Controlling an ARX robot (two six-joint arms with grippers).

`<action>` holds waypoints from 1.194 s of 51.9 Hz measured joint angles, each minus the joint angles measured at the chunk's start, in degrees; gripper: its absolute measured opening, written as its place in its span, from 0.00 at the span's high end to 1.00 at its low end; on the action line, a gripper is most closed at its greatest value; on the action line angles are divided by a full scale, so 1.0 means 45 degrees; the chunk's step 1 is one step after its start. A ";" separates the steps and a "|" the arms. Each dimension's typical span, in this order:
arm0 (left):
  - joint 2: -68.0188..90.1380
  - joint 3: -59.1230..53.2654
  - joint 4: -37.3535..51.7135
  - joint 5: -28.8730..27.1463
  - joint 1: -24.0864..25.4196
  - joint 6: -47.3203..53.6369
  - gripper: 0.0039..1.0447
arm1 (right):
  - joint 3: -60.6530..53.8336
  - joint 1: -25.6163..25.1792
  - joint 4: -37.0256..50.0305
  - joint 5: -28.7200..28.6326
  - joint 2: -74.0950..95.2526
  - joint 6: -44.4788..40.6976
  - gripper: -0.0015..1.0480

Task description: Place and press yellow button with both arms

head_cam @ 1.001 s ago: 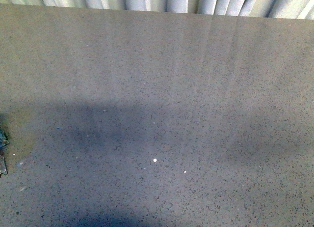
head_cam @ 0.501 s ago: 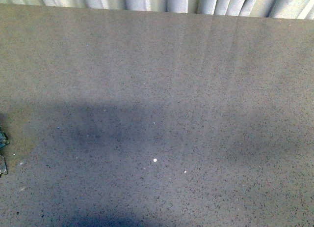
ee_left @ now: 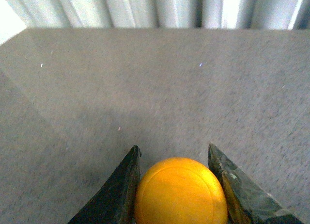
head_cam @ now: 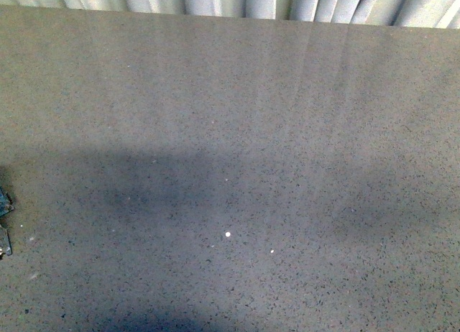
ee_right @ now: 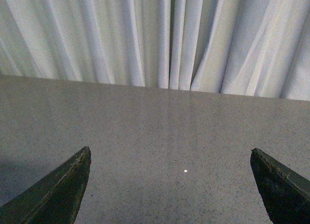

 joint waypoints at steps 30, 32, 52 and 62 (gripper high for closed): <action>0.5221 0.3172 0.2288 -0.4153 -1.1050 0.0525 0.69 | -0.0005 0.0000 0.0000 0.0000 0.0000 0.0000 0.09; 0.5731 0.3424 0.2322 -0.4226 -1.1404 0.0631 0.69 | 0.0000 0.0000 0.0000 0.0000 0.0000 0.0000 0.09; 0.8378 0.4847 0.2652 -0.4755 -1.2352 0.0908 0.69 | 0.0000 0.0000 0.0000 0.0005 0.0000 0.0000 0.09; 0.8850 0.5197 0.2735 -0.4901 -1.2458 0.0976 0.69 | 0.0000 0.0000 0.0000 0.0000 0.0000 0.0000 0.09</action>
